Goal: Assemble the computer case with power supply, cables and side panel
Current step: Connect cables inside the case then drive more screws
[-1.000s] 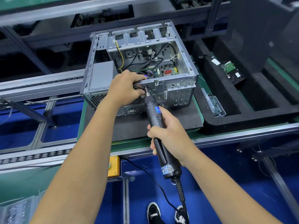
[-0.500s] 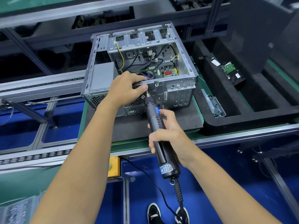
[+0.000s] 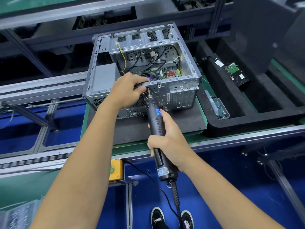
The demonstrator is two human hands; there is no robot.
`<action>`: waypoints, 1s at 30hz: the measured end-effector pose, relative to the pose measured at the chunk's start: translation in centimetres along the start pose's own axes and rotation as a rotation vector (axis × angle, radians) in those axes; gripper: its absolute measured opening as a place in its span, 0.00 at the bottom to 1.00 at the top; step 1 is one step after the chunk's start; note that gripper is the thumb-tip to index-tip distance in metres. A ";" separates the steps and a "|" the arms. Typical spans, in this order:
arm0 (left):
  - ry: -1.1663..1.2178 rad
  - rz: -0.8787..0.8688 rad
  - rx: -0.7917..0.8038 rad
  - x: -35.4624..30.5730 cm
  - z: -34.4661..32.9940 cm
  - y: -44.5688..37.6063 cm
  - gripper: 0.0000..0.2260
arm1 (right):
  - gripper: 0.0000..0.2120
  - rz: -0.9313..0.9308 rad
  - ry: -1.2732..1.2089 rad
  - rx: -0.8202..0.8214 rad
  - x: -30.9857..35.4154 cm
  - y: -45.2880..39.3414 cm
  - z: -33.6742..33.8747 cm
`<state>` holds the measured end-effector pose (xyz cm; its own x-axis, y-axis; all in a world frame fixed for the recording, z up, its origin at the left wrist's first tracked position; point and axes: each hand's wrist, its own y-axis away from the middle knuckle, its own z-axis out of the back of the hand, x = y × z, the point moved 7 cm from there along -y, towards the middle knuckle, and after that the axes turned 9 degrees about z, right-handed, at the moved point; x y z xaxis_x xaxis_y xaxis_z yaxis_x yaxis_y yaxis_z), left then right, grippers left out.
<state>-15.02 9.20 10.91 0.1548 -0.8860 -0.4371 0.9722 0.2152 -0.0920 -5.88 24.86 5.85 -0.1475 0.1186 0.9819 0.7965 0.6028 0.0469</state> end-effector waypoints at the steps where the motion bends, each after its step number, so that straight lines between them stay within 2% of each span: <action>1: -0.001 -0.001 0.009 0.0 0.0 0.0 0.16 | 0.26 0.005 0.011 -0.004 0.1 -0.1 0.0; 5: 0.003 -0.031 0.047 -0.3 -0.1 -0.3 0.15 | 0.24 0.015 0.040 -0.026 0.3 -0.4 0.2; 9: 0.022 -0.046 0.042 -0.3 0.1 -0.2 0.15 | 0.26 0.003 0.047 -0.030 0.2 -0.5 0.3; 13: 0.029 -0.071 0.032 -0.5 0.2 -0.2 0.14 | 0.39 -0.026 0.253 -0.041 -0.1 -0.9 0.8; 14: 0.030 -0.078 0.033 -0.6 0.2 -0.3 0.14 | 0.36 -0.029 0.283 -0.041 -0.1 -1.0 0.8; 15: 0.031 -0.083 0.032 -0.6 0.2 -0.3 0.14 | 0.29 -0.026 0.279 -0.030 0.0 -1.2 0.5; 17: 0.034 -0.086 0.032 -0.6 0.1 -0.3 0.14 | 0.17 -0.047 0.176 -0.025 -0.1 -1.3 -0.1; 19: 0.037 -0.080 0.031 -0.6 0.2 -0.3 0.13 | 0.15 -0.067 0.036 -0.051 -0.5 -1.3 -0.5; 23: 0.038 -0.063 0.034 -0.6 0.3 -0.3 0.13 | 0.17 -0.099 -0.079 -0.048 -1.2 -1.3 -1.0; 27: 0.049 -0.019 0.033 -0.4 0.1 -0.4 0.14 | 0.27 -0.147 -0.206 -0.052 -1.7 -1.5 -0.8; 30: 0.074 0.007 0.017 -0.2 0.2 -0.4 0.13 | 0.26 -0.174 -0.354 -0.043 -1.8 -1.4 -0.7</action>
<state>-15.43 9.21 11.18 0.1491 -0.8516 -0.5026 0.9741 0.2138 -0.0733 -6.36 23.22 4.14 -0.4694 0.2865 0.8352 0.7644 0.6053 0.2220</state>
